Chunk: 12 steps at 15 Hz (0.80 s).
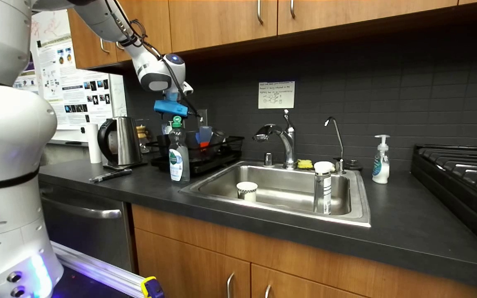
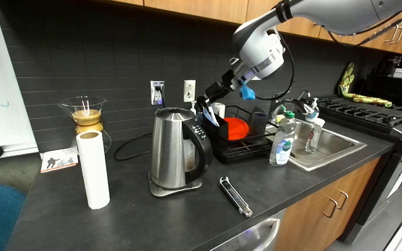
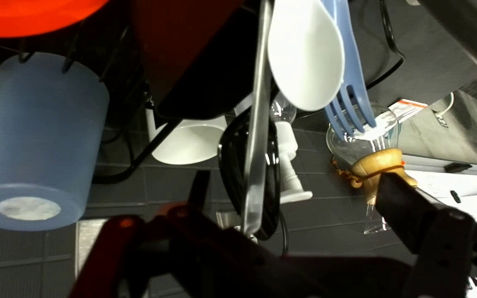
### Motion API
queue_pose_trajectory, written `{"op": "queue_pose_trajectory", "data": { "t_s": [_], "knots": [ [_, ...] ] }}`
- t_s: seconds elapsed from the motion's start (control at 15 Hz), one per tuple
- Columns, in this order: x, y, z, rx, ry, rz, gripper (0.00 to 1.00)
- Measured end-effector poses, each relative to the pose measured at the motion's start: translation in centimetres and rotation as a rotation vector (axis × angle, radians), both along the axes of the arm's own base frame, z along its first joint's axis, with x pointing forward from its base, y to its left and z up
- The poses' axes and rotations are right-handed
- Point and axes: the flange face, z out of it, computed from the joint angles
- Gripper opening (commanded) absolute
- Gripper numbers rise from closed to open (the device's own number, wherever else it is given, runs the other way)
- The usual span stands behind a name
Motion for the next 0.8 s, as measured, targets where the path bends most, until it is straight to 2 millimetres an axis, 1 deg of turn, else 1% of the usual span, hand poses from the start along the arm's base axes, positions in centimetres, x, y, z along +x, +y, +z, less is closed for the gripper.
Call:
{"op": "queue_pose_trajectory", "data": {
  "t_s": [0.07, 0.13, 0.33, 0.53, 0.73, 0.8],
  "knots": [
    [-0.03, 0.09, -0.05, 0.005, 0.001, 0.004, 0.93],
    [-0.06, 0.15, -0.09, 0.009, 0.002, 0.007, 0.74],
    [-0.12, 0.20, -0.21, 0.016, 0.002, 0.011, 0.53],
    [-0.13, 0.18, -0.26, 0.020, 0.003, 0.009, 0.27],
    [-0.16, 0.16, -0.33, 0.021, 0.004, 0.009, 0.06],
    [-0.18, 0.14, -0.37, 0.021, 0.005, 0.008, 0.01]
  ]
}}
